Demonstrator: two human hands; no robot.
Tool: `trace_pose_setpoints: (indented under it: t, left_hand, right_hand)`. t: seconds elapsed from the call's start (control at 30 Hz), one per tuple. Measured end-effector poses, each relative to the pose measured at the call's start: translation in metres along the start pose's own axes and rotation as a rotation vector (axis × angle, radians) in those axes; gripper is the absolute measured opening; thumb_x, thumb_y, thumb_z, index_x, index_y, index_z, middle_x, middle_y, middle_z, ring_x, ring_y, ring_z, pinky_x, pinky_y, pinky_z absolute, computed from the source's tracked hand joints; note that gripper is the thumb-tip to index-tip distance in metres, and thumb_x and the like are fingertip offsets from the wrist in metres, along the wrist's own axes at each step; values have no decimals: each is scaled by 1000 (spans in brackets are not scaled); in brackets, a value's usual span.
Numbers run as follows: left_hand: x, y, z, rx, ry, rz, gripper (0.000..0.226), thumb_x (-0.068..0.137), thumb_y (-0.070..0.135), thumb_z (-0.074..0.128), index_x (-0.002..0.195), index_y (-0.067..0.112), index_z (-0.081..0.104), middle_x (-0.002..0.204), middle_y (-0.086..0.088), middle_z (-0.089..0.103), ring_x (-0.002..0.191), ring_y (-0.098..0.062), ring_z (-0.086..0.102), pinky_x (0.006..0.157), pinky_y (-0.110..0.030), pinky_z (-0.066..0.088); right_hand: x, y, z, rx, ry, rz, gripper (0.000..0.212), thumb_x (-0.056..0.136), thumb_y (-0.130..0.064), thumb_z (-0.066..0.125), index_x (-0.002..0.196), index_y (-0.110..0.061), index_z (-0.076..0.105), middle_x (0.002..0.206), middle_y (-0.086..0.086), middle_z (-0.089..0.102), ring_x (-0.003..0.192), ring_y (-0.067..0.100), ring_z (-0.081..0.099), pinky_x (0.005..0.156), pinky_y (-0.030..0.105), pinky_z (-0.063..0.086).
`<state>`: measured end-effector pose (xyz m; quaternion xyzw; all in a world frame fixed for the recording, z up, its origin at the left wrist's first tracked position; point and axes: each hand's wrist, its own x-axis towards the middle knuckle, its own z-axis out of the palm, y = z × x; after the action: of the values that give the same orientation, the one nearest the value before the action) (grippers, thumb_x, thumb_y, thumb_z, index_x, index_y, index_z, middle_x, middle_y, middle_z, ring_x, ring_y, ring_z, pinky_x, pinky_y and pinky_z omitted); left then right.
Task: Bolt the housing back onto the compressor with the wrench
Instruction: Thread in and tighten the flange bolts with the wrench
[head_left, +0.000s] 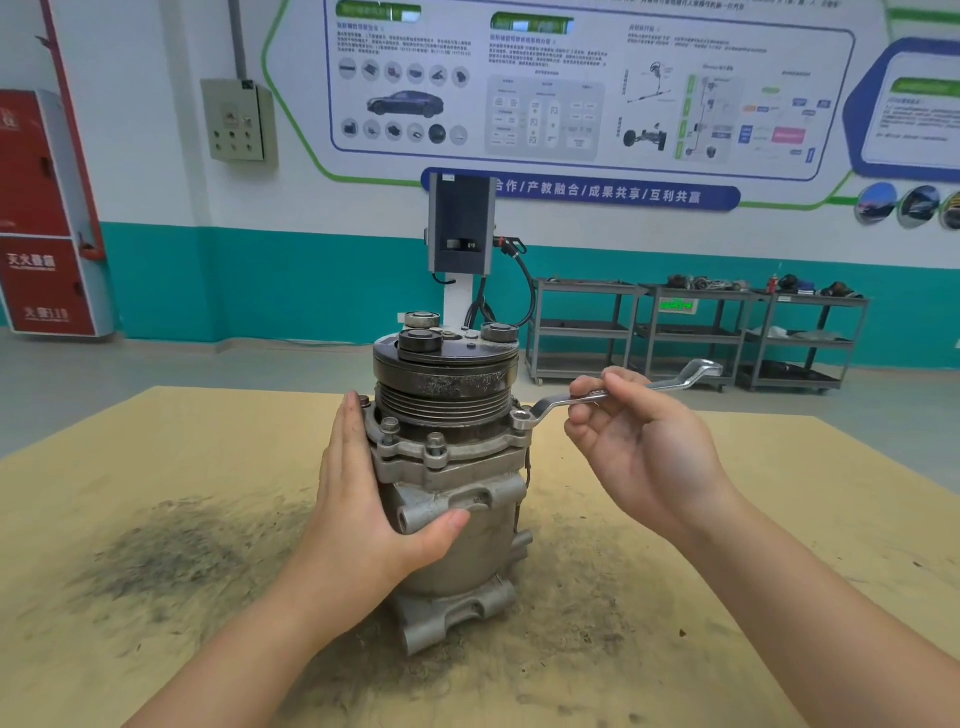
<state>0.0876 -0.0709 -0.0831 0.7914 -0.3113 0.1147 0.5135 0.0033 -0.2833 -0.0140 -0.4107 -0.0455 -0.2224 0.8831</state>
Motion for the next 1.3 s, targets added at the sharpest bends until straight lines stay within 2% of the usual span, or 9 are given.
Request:
trace_pose_setpoints:
  t: [0.23, 0.37, 0.5, 0.6, 0.7, 0.8, 0.87, 1.07, 1.3]
  left_hand:
    - [0, 3, 0, -33, 2, -5, 141, 47, 78, 64, 153, 37, -18, 135, 49, -10, 137, 14, 1, 116, -23, 8]
    - [-1, 3, 2, -33, 14, -5, 137, 55, 73, 72, 153, 39, -18, 144, 39, -5, 141, 10, 3, 118, -25, 10]
    - [0, 2, 1, -15, 12, -15, 139, 45, 80, 61, 153, 40, -17, 144, 42, -6, 144, 9, 3, 119, -27, 11]
    - [1, 1, 2, -1, 30, 12, 132, 45, 80, 60, 146, 48, -19, 129, 60, -12, 131, 29, -3, 115, -21, 9]
    - [0, 2, 3, -21, 37, 25, 127, 47, 78, 63, 141, 51, -18, 145, 44, 2, 141, 14, 6, 117, -25, 12]
    - [0, 2, 3, -35, 37, 17, 134, 47, 76, 64, 151, 42, -13, 157, 22, 9, 148, -4, 13, 122, -37, 17]
    - [0, 1, 2, -36, 27, -1, 138, 46, 77, 63, 153, 39, -14, 152, 28, 5, 146, 1, 10, 121, -35, 15]
    - [0, 5, 2, -45, -3, -39, 140, 43, 78, 62, 153, 40, -16, 154, 28, 4, 147, -1, 11, 120, -32, 14]
    - [-2, 6, 1, -35, -9, -43, 139, 45, 77, 63, 154, 40, -16, 159, 26, 1, 149, -3, 9, 122, -36, 14]
  right_hand:
    - [-3, 9, 1, 37, 62, -58, 15, 100, -4, 36, 89, -9, 45, 68, 11, 66, 53, 19, 58, 52, 26, 51]
    - [-18, 34, 1, -200, 94, -517, 7, 95, -7, 41, 93, -13, 42, 72, 12, 70, 56, 22, 61, 58, 28, 51]
    - [-29, 52, 1, -657, -142, -1035, 12, 98, -15, 45, 102, -26, 45, 86, 6, 68, 78, 16, 69, 71, 25, 55]
    - [-34, 56, 2, -914, -148, -1141, 9, 100, -27, 48, 102, -18, 51, 95, 2, 67, 88, 11, 69, 74, 25, 57]
    - [-39, 54, 5, -1073, -210, -1204, 15, 93, -23, 62, 92, -8, 65, 94, 8, 70, 91, 13, 68, 77, 27, 57]
    - [-42, 47, 13, -1166, -263, -1165, 5, 82, -9, 76, 85, -6, 75, 93, 6, 72, 93, 13, 68, 82, 29, 56]
    - [-45, 42, 20, -1114, -239, -1101, 11, 89, -14, 68, 91, -4, 72, 94, 4, 72, 91, 11, 69, 81, 28, 56]
    - [-32, 8, 31, -423, 84, -461, 9, 103, -12, 36, 101, -17, 43, 76, 8, 72, 57, 17, 62, 58, 25, 52]
    - [-10, 0, 13, -39, 106, -49, 9, 103, -6, 36, 103, -9, 45, 71, 14, 70, 53, 18, 60, 51, 26, 52]
